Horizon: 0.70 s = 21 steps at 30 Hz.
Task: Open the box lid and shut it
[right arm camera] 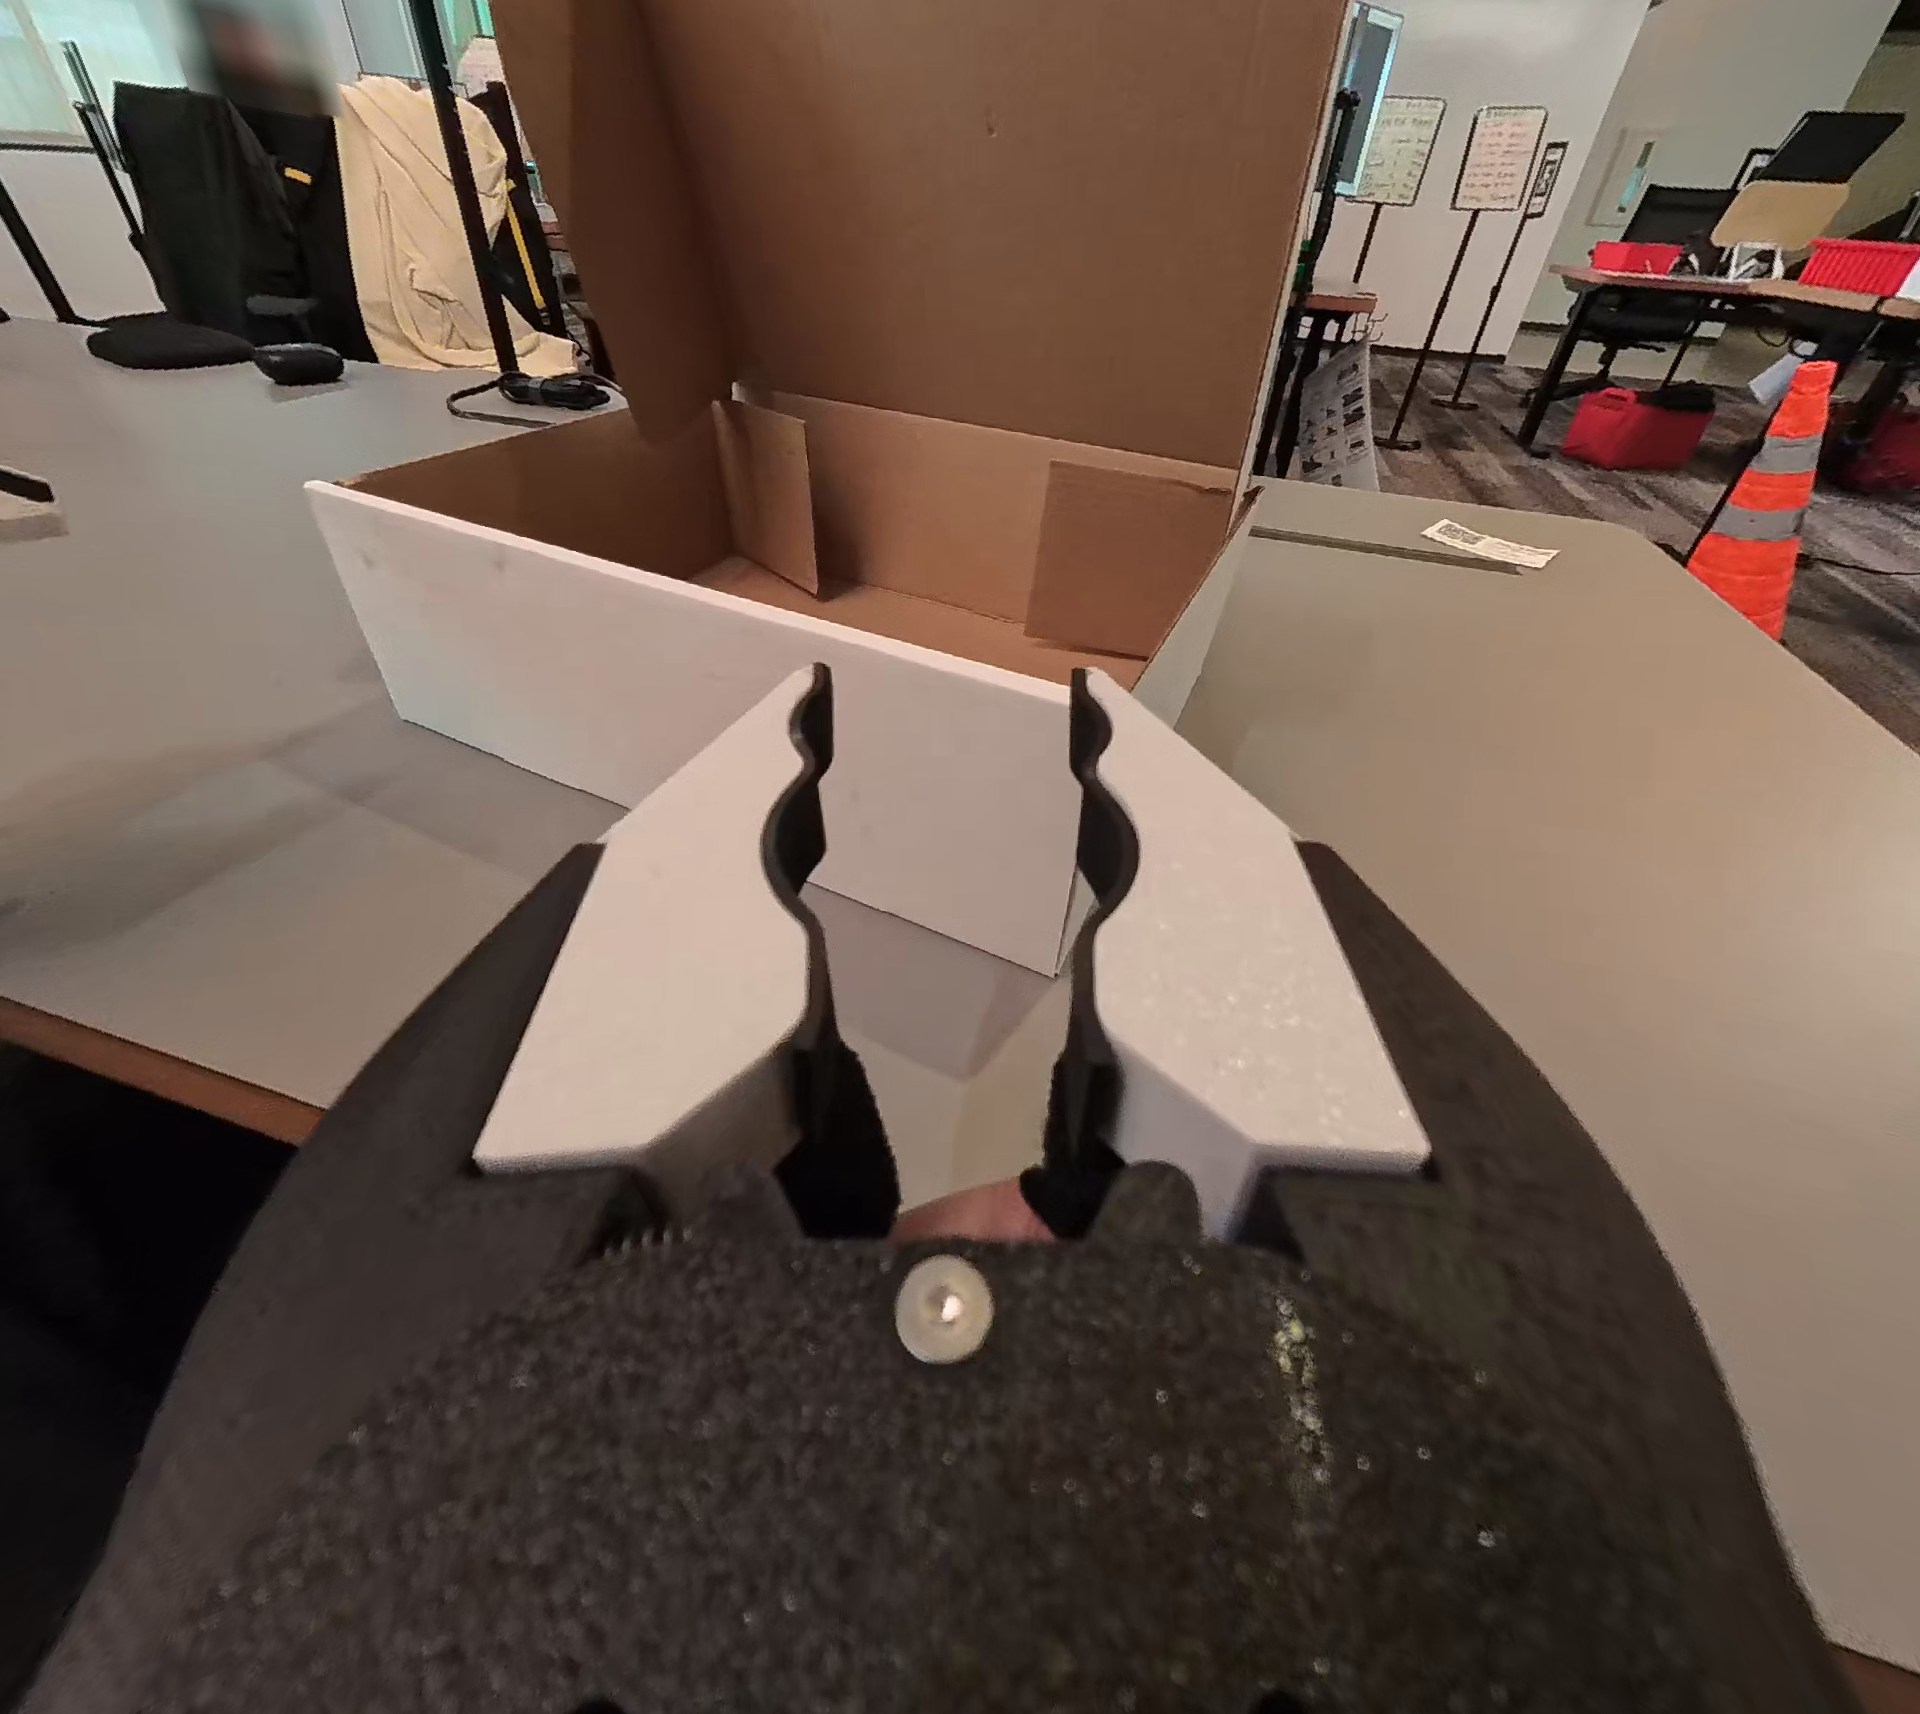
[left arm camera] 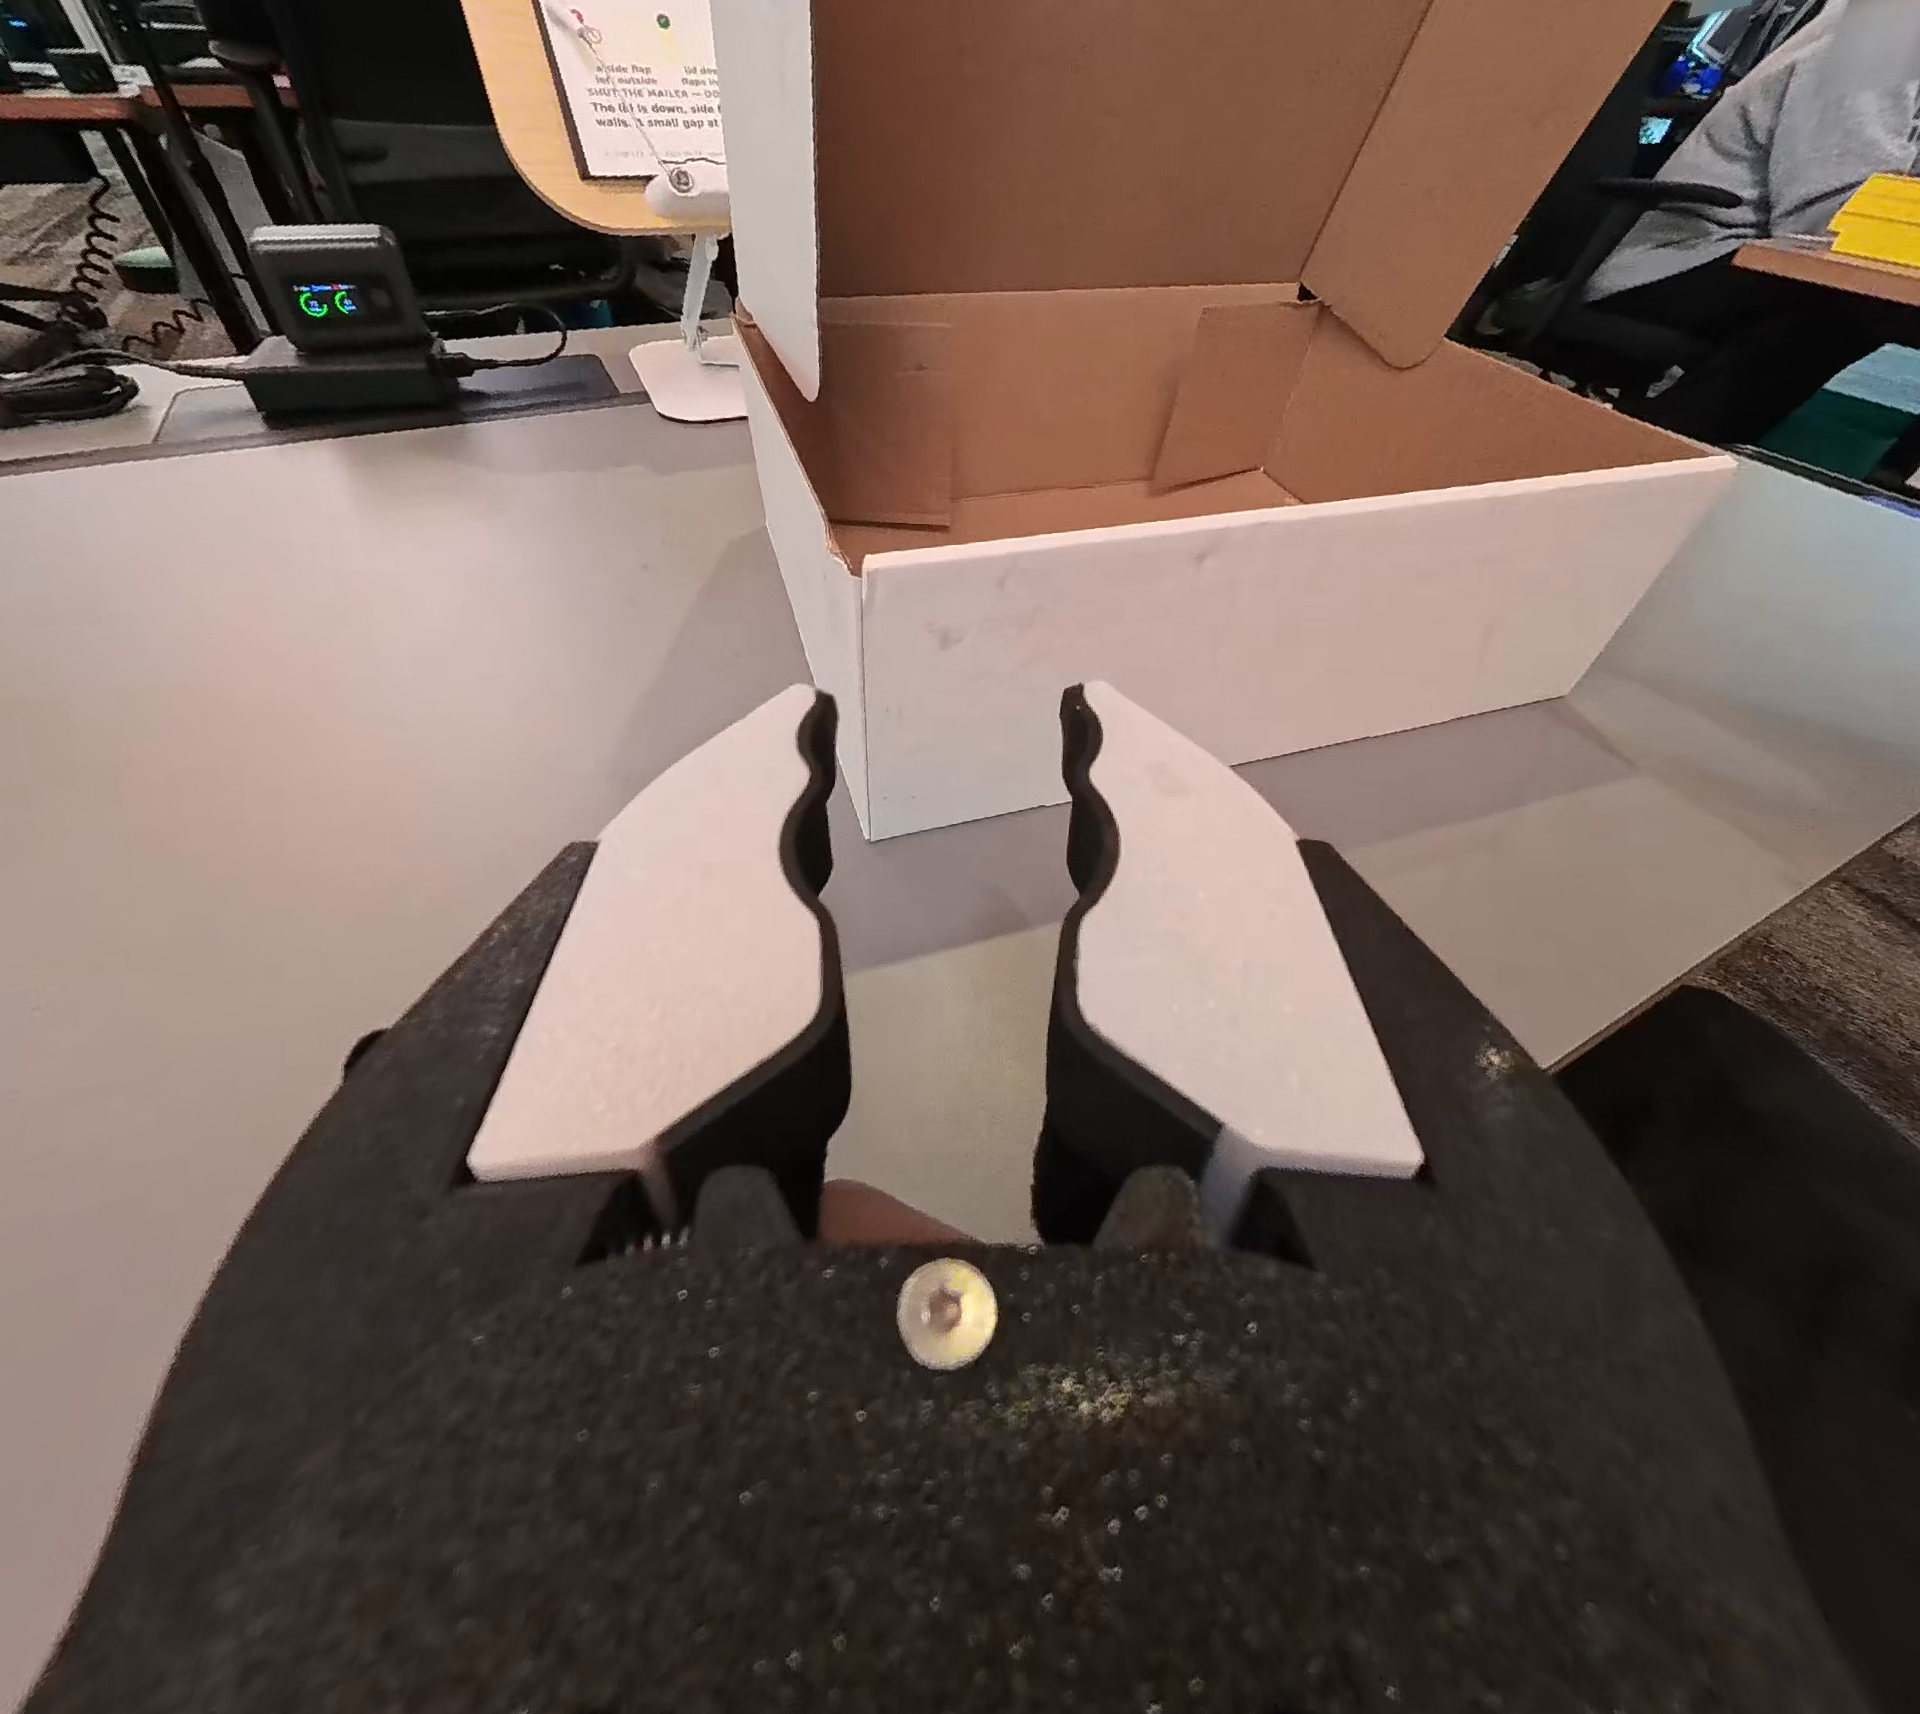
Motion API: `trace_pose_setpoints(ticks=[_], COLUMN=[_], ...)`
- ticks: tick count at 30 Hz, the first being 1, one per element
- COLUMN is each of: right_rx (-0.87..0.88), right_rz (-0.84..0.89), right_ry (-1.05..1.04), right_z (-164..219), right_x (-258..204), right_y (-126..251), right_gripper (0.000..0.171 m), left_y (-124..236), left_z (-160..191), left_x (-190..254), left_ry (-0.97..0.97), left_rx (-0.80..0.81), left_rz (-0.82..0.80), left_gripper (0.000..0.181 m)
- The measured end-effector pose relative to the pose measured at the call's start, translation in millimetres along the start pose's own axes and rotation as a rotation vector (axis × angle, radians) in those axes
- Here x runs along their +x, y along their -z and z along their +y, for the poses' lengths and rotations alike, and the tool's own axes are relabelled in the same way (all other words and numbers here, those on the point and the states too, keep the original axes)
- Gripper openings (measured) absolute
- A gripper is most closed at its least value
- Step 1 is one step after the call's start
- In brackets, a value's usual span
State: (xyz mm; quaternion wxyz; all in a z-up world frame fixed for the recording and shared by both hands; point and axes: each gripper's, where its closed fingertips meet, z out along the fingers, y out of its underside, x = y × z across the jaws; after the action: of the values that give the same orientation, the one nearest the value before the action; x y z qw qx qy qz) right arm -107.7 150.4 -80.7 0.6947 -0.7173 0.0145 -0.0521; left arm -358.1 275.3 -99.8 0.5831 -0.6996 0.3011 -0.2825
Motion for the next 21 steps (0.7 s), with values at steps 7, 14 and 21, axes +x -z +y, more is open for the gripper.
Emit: trace_pose_setpoints(ticks=[7, 14, 21], right_rx=[-0.001, -0.005, -0.008], right_rz=[-0.008, -0.004, -0.009], right_ry=[-0.019, -0.013, -0.021], right_z=[1.1, 2.4, 3.3], right_x=[1.0, 2.4, 2.9], right_y=[-0.1, -0.7, -1.1], right_gripper=[0.044, 0.043, 0.043], left_y=[0.3, -1.0, -0.9], left_z=[1.5, 3.5, 3.1], left_x=[-0.7, 1.0, 3.2], left_ry=[0.000, -0.022, -0.047], left_rx=[-0.007, -0.017, -0.016], left_rz=[-0.007, -0.008, -0.010], left_gripper=[0.041, 0.041, 0.040])
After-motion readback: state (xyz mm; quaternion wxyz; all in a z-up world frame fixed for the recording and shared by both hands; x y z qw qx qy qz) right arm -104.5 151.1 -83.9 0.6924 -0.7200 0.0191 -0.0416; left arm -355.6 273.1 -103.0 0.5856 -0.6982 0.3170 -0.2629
